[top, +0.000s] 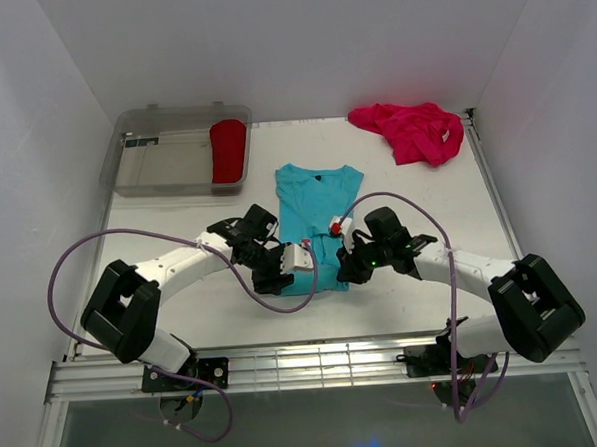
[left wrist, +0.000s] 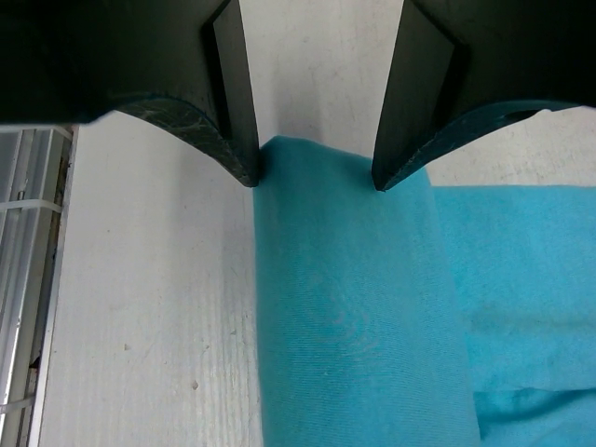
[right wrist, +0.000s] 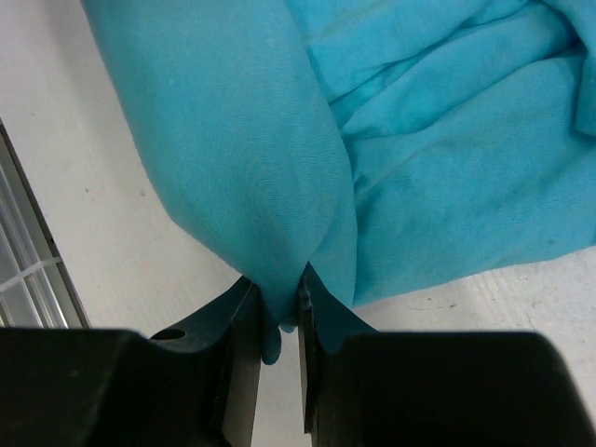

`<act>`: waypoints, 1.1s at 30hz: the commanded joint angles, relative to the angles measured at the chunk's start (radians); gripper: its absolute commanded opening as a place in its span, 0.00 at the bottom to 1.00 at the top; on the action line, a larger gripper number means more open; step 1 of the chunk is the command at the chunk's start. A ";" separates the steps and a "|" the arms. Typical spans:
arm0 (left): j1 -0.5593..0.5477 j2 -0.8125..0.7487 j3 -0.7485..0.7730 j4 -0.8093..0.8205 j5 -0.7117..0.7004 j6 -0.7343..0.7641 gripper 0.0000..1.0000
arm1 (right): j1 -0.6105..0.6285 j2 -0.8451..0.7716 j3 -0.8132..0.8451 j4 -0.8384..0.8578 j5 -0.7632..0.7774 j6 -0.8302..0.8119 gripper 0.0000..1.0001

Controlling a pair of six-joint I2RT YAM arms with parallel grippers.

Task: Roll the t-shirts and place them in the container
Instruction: Roll the T-shirt to the center of the board.

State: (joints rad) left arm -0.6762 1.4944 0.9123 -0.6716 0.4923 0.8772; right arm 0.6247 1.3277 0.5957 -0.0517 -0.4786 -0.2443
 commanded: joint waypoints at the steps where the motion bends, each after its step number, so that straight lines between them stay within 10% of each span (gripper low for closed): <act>1: 0.000 -0.006 0.023 0.006 0.021 -0.006 0.62 | -0.025 0.030 0.052 0.010 -0.046 0.030 0.23; 17: -0.034 0.033 0.022 0.095 -0.070 -0.075 0.62 | -0.072 0.050 0.039 0.084 -0.041 0.126 0.22; 25: -0.023 0.064 0.114 0.029 -0.054 -0.057 0.00 | -0.089 0.051 0.035 0.081 -0.044 0.128 0.29; 33: 0.038 0.188 0.281 -0.095 -0.051 -0.064 0.00 | -0.135 0.056 0.038 0.075 -0.023 0.145 0.42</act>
State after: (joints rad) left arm -0.6582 1.6459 1.1168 -0.7143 0.4282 0.8181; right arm 0.5064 1.3849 0.6201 -0.0025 -0.5083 -0.1116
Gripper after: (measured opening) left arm 0.029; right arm 0.412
